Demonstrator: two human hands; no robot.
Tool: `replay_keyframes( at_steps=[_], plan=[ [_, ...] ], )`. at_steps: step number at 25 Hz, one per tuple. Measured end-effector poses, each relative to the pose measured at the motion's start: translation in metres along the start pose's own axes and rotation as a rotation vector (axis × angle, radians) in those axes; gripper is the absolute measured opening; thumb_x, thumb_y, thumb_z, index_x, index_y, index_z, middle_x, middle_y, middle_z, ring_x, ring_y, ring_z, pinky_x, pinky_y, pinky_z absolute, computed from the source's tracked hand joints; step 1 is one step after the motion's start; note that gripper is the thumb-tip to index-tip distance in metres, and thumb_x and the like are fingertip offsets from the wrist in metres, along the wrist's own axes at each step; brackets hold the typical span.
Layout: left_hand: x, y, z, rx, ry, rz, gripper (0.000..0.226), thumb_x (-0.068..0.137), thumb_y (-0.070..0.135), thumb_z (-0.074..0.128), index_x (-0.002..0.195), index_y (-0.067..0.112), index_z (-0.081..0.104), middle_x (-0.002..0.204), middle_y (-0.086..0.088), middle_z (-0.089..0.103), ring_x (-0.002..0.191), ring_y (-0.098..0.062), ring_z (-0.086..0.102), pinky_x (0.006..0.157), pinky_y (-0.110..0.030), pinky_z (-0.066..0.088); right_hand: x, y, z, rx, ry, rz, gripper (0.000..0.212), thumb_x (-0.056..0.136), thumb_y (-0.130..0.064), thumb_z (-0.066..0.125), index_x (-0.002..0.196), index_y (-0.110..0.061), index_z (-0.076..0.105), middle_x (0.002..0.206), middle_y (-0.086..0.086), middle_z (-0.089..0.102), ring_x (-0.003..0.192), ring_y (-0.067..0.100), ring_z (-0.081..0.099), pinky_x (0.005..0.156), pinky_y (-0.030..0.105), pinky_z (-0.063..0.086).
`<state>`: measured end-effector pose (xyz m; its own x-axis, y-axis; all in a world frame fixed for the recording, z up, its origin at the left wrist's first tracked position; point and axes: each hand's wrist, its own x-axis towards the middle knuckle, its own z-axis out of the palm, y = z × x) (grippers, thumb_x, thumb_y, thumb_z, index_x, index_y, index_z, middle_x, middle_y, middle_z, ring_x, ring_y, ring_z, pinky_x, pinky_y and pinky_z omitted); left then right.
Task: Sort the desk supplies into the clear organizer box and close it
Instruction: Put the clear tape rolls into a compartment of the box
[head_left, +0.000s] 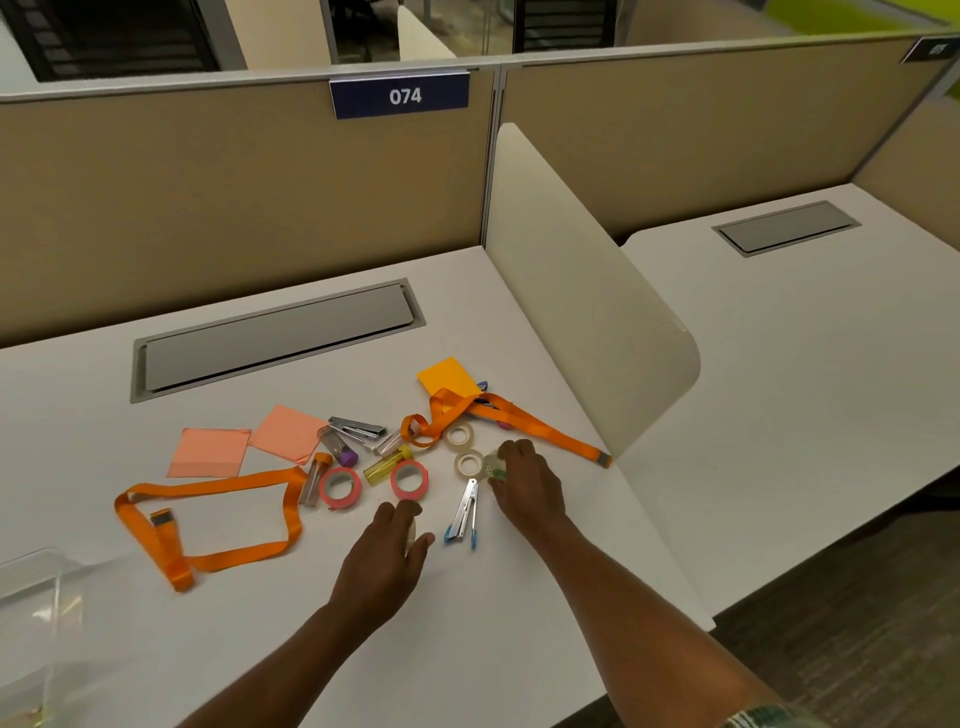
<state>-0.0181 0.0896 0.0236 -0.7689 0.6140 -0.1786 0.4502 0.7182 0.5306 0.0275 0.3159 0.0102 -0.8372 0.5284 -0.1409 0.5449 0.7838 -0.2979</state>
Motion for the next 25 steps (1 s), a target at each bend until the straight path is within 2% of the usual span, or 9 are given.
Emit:
replay_keyframes(
  at_steps=[5,9,12,15,17,19,22,25],
  plan=[
    [-0.009,-0.005,-0.005,-0.004,-0.016,-0.023,0.039,0.095,0.047,0.050,0.129,0.029,0.041,0.126,0.002,0.053,0.096,-0.012,0.055,0.073,-0.017,0.048,-0.011,-0.019,0.011,0.111,0.060,-0.051,0.022,0.098,-0.031,0.054,0.112,-0.015,0.060,0.107,0.006,0.065,0.096,0.023,0.064,0.076,0.028,0.048],
    [-0.014,-0.005,-0.011,-0.054,-0.021,-0.064,0.034,0.096,0.046,0.049,0.124,0.028,0.044,0.123,0.003,0.054,0.091,-0.012,0.055,0.072,-0.018,0.047,-0.017,-0.030,0.008,0.340,0.194,0.093,0.023,0.097,-0.028,0.057,0.106,-0.009,0.067,0.099,0.009,0.069,0.091,0.023,0.066,0.072,0.027,0.047],
    [-0.019,-0.004,-0.023,-0.253,-0.047,-0.187,0.028,0.097,0.049,0.044,0.110,0.025,0.050,0.111,0.001,0.060,0.086,-0.012,0.056,0.071,-0.023,0.047,-0.022,-0.043,-0.003,0.596,0.193,0.219,0.019,0.095,-0.026,0.062,0.103,-0.009,0.068,0.096,0.007,0.073,0.089,0.022,0.068,0.068,0.020,0.047],
    [-0.026,-0.009,-0.040,-0.742,-0.110,-0.471,0.043,0.100,0.050,0.034,0.102,0.014,0.056,0.086,-0.006,0.060,0.069,-0.017,0.057,0.057,-0.027,0.046,-0.035,-0.073,-0.015,0.930,0.010,0.318,0.017,0.096,-0.024,0.061,0.109,-0.015,0.066,0.104,0.007,0.072,0.089,0.022,0.072,0.075,0.032,0.061],
    [-0.032,-0.016,-0.053,-1.020,-0.077,-0.659,0.043,0.103,0.037,0.033,0.103,0.004,0.060,0.078,-0.013,0.057,0.062,-0.021,0.055,0.052,-0.030,0.045,-0.051,-0.102,-0.021,1.197,-0.155,0.395,0.015,0.097,-0.022,0.059,0.110,-0.017,0.064,0.101,0.011,0.072,0.080,0.022,0.074,0.066,0.031,0.061],
    [-0.043,-0.026,-0.070,-1.195,-0.009,-0.765,0.037,0.100,0.027,0.038,0.103,-0.001,0.063,0.079,-0.017,0.060,0.063,-0.025,0.056,0.051,-0.030,0.046,-0.071,-0.134,-0.022,1.395,-0.306,0.439,0.014,0.096,-0.021,0.060,0.107,-0.013,0.064,0.095,0.014,0.071,0.076,0.025,0.074,0.064,0.032,0.061],
    [-0.070,-0.054,-0.099,-1.338,0.067,-0.817,0.028,0.093,0.019,0.045,0.102,0.000,0.064,0.083,-0.020,0.071,0.072,-0.030,0.065,0.060,-0.034,0.053,-0.100,-0.188,-0.009,1.488,-0.517,0.447,0.019,0.093,-0.023,0.062,0.098,-0.005,0.068,0.092,0.018,0.071,0.083,0.033,0.073,0.070,0.036,0.060],
    [-0.104,-0.093,-0.123,-1.418,0.105,-0.835,0.028,0.094,0.020,0.043,0.100,0.002,0.063,0.081,-0.020,0.074,0.070,-0.029,0.069,0.066,-0.037,0.055,-0.126,-0.248,0.011,1.427,-0.645,0.447,0.018,0.090,-0.024,0.065,0.095,-0.008,0.072,0.091,0.014,0.076,0.079,0.029,0.075,0.065,0.033,0.059]
  ],
)
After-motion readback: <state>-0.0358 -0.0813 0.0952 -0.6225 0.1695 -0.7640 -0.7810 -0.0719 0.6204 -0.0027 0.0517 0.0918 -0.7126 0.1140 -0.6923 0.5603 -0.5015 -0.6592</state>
